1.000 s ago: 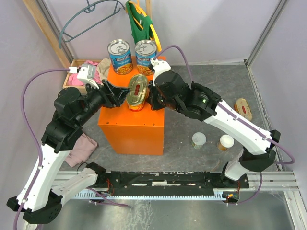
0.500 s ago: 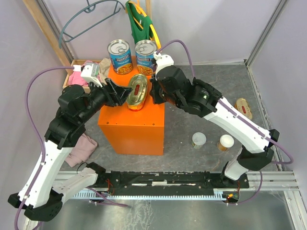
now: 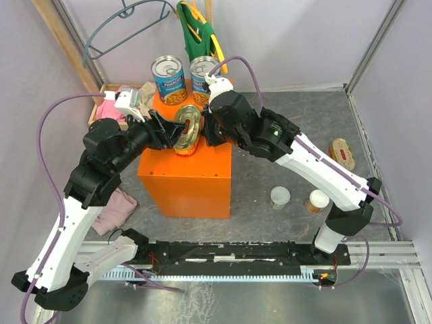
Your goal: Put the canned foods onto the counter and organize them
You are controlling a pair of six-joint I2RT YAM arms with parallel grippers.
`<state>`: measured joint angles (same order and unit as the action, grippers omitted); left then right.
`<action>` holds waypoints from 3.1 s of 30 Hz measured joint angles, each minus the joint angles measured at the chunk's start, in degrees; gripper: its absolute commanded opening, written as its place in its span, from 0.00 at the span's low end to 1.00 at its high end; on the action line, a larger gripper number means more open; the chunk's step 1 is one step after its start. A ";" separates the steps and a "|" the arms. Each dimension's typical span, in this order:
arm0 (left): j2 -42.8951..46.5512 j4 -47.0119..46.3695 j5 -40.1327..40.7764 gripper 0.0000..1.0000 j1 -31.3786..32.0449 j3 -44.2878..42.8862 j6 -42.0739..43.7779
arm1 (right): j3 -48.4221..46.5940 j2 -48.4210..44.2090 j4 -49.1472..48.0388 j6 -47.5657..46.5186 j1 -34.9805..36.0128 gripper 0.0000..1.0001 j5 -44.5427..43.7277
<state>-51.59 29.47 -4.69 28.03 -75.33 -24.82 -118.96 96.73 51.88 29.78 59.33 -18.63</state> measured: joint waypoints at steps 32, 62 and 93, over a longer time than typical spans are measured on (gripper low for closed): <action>-0.55 -0.24 6.88 0.62 -0.46 0.72 2.51 | -9.66 7.85 0.44 0.57 1.05 0.01 1.97; -0.44 -0.39 12.11 0.60 -0.74 0.72 2.95 | -20.17 15.12 3.41 -0.28 0.50 0.01 1.99; -3.50 -0.81 13.18 0.61 -1.38 -0.79 3.43 | -22.08 16.59 3.37 -0.24 -0.42 0.01 2.10</action>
<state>-55.09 28.67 8.49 26.65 -76.12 -21.39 -141.03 113.32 55.24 29.54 58.92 -16.53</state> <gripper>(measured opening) 0.611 0.015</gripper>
